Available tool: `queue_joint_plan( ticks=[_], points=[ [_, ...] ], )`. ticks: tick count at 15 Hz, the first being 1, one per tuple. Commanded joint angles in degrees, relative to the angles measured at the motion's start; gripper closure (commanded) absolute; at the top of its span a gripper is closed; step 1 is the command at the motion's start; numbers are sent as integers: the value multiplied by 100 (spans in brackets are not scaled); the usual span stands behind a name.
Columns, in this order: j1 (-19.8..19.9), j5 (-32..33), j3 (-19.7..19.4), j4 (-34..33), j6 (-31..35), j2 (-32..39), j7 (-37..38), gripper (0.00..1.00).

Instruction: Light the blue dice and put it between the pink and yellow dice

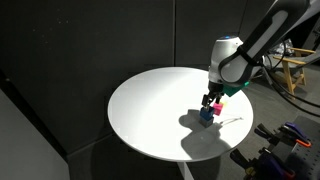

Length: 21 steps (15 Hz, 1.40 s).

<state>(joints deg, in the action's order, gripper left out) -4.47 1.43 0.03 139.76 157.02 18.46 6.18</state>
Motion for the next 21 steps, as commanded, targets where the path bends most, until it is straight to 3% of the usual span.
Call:
queue_joint_plan(
  ticks=[1,11,12,13,17,18,21],
  points=[
    [-25,184,-65,-25,80,72,-44,0],
    [-55,245,-131,-109,47,281,-6,0],
    [-80,279,-153,-104,72,288,18,25],
    [-82,296,-153,-106,60,288,16,26],
    [-125,341,-171,-116,22,300,41,60],
    [-140,347,-174,-122,11,303,47,66],
    [-148,344,-141,-98,-42,227,-11,67]
  ],
)
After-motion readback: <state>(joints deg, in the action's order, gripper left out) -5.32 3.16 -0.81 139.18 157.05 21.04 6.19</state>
